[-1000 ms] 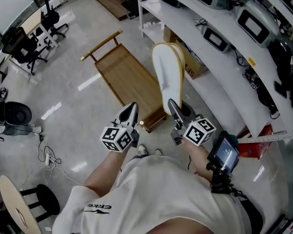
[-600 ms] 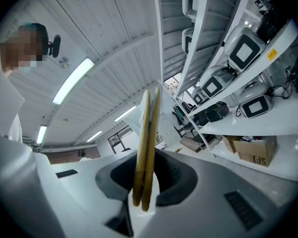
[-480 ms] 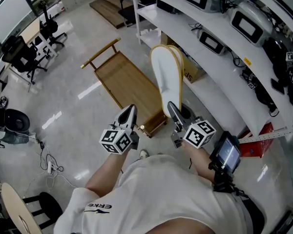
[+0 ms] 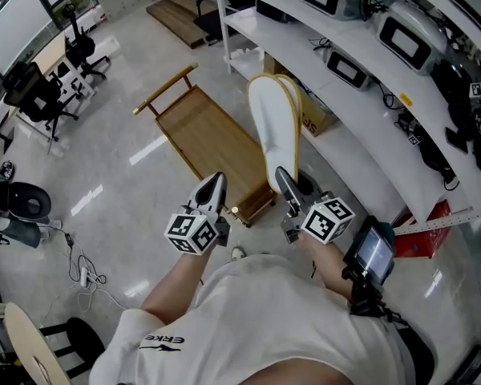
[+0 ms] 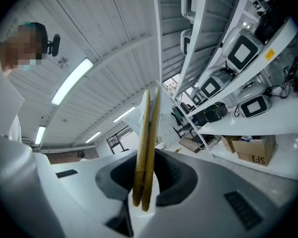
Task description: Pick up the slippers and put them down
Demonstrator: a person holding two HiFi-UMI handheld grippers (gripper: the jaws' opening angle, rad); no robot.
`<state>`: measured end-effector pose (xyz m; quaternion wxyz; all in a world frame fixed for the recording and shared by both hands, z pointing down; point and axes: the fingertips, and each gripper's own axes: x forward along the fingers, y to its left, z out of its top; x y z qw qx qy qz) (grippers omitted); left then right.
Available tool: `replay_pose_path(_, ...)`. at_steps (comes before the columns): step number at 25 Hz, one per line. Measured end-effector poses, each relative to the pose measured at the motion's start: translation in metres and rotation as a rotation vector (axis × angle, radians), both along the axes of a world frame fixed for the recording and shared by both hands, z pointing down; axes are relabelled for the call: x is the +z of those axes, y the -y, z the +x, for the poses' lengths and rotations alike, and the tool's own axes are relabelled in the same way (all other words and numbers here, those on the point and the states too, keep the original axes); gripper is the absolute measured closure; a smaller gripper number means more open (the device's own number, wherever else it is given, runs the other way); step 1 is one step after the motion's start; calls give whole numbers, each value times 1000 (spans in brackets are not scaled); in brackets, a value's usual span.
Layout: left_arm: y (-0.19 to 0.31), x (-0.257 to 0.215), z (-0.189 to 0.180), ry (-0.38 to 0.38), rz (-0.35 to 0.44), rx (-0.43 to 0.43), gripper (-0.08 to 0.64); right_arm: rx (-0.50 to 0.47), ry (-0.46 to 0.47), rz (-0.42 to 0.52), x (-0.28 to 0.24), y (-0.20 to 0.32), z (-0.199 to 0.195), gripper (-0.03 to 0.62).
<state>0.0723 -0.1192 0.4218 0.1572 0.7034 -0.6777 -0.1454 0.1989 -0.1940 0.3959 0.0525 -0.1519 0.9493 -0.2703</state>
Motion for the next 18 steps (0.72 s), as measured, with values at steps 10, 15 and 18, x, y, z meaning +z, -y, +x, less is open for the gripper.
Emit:
replay_pose_path(10,-6,-1,5,-6,1,-33,557,-26,-1,-8,4,-3,3,522)
replay_pose_path(15,-15,-1,7,-6,-4,-78,557,-63,2,-20,8,-7,2,522)
replay_pose_path(18,-24,-2,4,-3,-8,-120,557,-105,1,-29,13,-12,-3,522)
